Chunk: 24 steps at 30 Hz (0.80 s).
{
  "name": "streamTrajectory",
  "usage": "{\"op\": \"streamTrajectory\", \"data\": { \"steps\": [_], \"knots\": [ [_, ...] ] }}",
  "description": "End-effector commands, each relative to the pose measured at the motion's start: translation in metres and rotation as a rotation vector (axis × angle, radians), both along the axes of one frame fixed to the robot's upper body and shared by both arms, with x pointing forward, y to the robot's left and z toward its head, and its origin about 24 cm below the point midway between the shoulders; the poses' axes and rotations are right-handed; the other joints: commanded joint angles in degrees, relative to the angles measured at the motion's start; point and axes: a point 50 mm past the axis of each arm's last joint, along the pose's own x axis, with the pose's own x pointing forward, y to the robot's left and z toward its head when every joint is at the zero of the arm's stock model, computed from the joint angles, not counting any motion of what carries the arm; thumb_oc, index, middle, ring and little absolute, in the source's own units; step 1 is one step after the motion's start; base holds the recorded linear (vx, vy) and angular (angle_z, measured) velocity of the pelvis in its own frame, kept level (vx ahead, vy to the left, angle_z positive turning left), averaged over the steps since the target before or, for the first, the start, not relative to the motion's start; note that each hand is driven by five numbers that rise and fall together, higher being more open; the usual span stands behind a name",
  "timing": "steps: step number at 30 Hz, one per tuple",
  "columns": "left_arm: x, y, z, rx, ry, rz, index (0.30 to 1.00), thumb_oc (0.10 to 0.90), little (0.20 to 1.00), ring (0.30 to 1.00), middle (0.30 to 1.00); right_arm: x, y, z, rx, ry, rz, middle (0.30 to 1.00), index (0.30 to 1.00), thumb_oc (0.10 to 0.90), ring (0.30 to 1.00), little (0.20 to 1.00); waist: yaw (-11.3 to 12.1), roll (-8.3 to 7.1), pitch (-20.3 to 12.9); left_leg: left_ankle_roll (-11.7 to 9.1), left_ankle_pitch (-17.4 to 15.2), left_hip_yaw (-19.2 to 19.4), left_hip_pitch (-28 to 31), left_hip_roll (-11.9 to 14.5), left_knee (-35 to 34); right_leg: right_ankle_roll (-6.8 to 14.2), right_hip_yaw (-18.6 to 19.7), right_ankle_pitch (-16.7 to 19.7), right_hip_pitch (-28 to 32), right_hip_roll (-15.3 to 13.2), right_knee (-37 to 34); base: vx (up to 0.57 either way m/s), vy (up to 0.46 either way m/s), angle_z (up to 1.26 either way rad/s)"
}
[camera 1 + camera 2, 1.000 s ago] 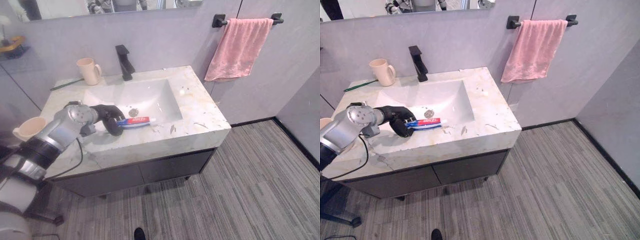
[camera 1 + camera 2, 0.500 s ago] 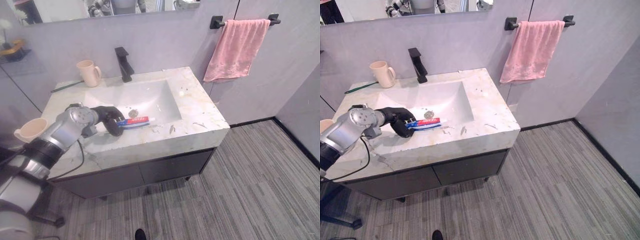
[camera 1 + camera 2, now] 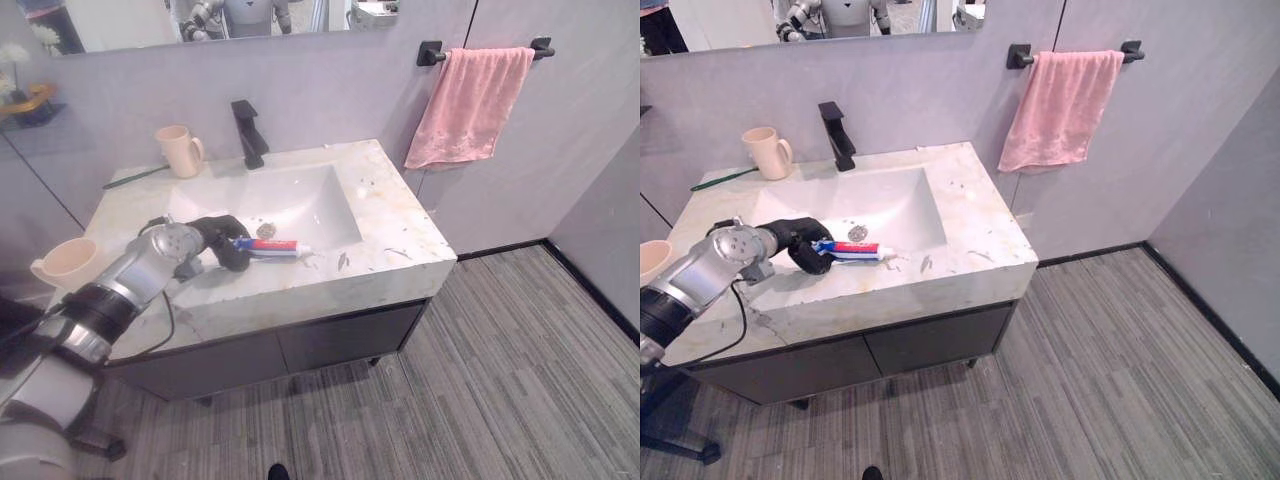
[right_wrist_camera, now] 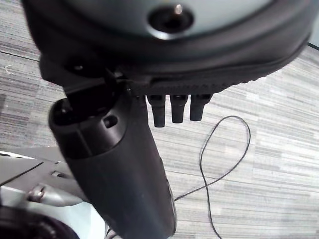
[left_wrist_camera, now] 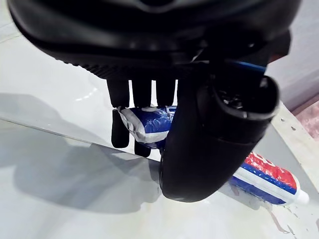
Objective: Organize the bathroom.
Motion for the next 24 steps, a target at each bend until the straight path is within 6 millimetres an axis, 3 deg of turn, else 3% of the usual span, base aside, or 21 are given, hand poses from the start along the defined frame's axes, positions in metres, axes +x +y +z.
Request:
{"op": "streamTrajectory", "data": {
  "steps": [1,10,14,17,24],
  "knots": [
    [0.009,-0.009,0.053,-0.122,-0.2,-0.037,0.3,0.4,0.3,0.3,0.3,-0.014,-0.011,0.001,-0.051,0.068,0.047,0.9,0.9,0.8,0.9,0.9,1.06,0.96,-1.33,0.51,-10.27,-2.15,0.98,-0.52,5.87,2.59,-3.84,-1.42,-5.13,1.0,4.71,0.01,-0.001,-0.03],
    [0.008,-0.02,0.076,-0.227,-0.32,-0.053,0.3,0.4,0.3,0.3,0.3,-0.016,-0.009,0.001,-0.047,0.081,0.051,0.9,0.9,0.8,0.9,0.9,1.13,0.79,-1.54,0.31,-10.16,-2.52,1.43,-0.57,5.37,2.71,-3.96,-1.46,-4.54,0.99,4.29,0.0,-0.001,-0.01],
    [0.003,-0.032,0.097,-0.391,-0.454,-0.089,0.3,0.4,0.3,0.3,0.3,-0.019,-0.007,0.0,-0.045,0.084,0.045,0.9,0.9,0.8,0.9,0.9,1.2,0.63,-1.66,0.07,-10.04,-2.73,1.62,-0.56,5.16,2.71,-3.91,-1.5,-4.31,1.02,4.18,0.0,0.0,0.0],
    [-0.01,-0.046,0.123,-0.554,-0.568,-0.127,0.3,0.4,0.3,0.3,0.3,-0.023,-0.006,-0.001,-0.05,0.083,0.027,0.9,0.9,0.8,0.9,0.9,1.46,0.52,-1.84,-0.21,-9.88,-3.11,2.05,-0.52,4.7,2.63,-3.78,-1.61,-3.86,1.2,3.97,0.0,0.0,0.0],
    [-0.027,-0.056,0.15,-0.605,-0.627,-0.156,0.3,0.4,0.3,0.3,0.3,-0.026,-0.011,0.0,-0.081,0.063,-0.037,0.9,0.9,0.8,0.9,0.9,1.55,0.24,-1.99,-0.53,-9.6,-3.39,2.65,-0.38,4.06,2.73,-3.74,-1.52,-3.39,1.32,3.72,0.0,0.0,0.0]
  ]
}}
